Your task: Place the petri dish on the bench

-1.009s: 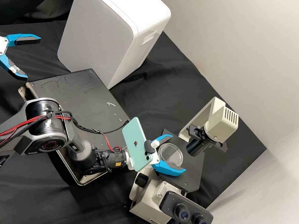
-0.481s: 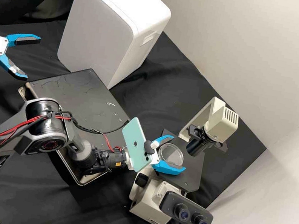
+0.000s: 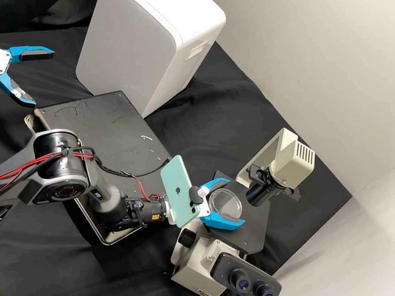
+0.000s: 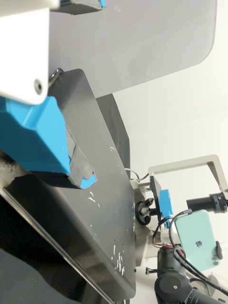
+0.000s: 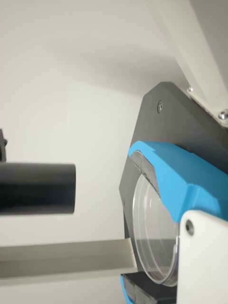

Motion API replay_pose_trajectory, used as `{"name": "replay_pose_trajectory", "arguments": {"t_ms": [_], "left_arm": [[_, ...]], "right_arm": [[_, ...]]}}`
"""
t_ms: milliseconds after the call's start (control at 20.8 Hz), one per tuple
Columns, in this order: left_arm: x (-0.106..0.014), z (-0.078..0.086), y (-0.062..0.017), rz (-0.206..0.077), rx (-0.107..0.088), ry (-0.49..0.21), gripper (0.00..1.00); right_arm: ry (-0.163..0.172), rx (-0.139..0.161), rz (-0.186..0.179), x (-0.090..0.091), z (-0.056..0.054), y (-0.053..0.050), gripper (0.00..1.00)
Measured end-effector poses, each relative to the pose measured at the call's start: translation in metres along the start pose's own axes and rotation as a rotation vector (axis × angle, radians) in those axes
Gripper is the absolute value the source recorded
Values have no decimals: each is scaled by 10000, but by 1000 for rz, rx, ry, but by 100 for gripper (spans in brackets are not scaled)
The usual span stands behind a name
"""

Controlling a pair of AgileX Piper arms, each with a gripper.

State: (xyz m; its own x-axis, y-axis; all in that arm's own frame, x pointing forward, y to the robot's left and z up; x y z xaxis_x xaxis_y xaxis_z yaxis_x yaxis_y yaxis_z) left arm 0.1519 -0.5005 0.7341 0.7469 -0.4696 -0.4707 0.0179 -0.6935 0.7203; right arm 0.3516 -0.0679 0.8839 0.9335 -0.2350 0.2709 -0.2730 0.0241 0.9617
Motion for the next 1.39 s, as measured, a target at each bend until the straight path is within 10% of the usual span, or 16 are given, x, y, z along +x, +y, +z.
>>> {"name": "replay_pose_trajectory", "arguments": {"t_ms": [817,1394], "left_arm": [[2,13,0,0,-1,-7,100],[2,13,0,0,-1,-7,100]], "right_arm": [[73,53,-101,-566,-295,-88,0],[205,64,-198,-960,-606,-226,0]]}}
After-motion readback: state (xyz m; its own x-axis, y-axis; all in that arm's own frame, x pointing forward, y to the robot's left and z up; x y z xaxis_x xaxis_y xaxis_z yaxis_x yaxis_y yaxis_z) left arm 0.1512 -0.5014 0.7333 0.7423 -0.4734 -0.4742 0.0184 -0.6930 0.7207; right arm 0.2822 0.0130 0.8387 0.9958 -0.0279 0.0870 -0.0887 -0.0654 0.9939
